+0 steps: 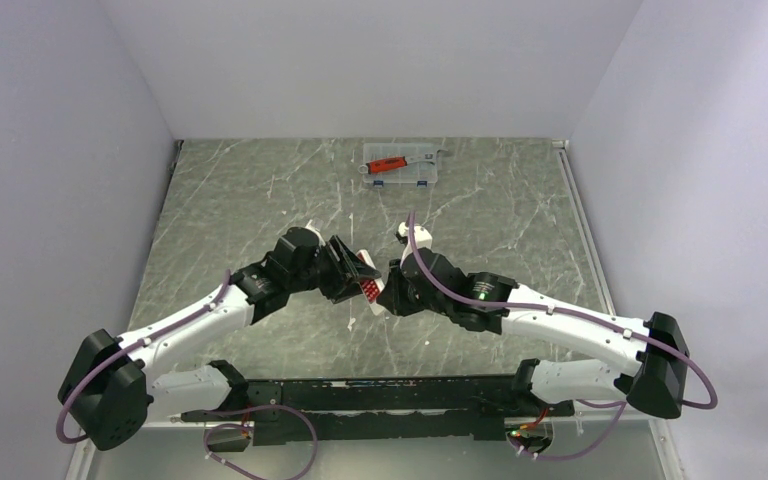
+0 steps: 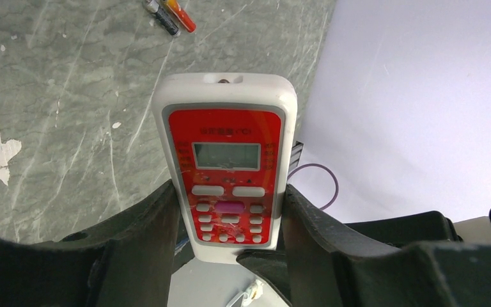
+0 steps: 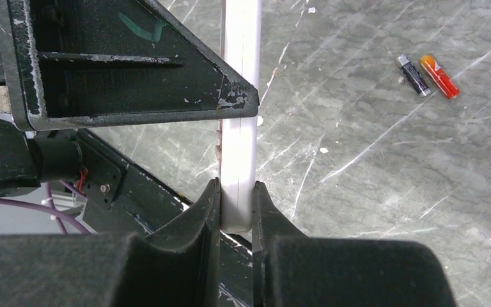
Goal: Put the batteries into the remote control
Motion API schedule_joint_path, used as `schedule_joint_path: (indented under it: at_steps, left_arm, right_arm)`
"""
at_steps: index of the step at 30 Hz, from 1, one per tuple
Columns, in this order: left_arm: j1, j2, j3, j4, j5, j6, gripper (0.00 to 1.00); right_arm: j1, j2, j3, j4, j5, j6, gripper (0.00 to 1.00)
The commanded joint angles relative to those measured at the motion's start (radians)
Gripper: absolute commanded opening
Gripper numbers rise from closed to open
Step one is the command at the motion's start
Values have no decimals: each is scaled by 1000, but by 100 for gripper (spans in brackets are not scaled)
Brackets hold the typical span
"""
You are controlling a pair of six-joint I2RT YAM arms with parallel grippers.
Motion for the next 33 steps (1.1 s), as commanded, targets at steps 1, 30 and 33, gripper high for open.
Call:
schedule_joint_path:
  at_steps: [1,30,33]
  left_arm:
    - [-2,-13,1,39,41,-14,60]
    - [216,-3,271,-330,453,222,90]
    - [233,5,280,-340,511,229,89]
  right_arm:
    - [14,-21,37,5,32,-49,0]
    - [261,-224,-113,100,406,-611,0]
    - [307,-217,-127,132,472,-686,0]
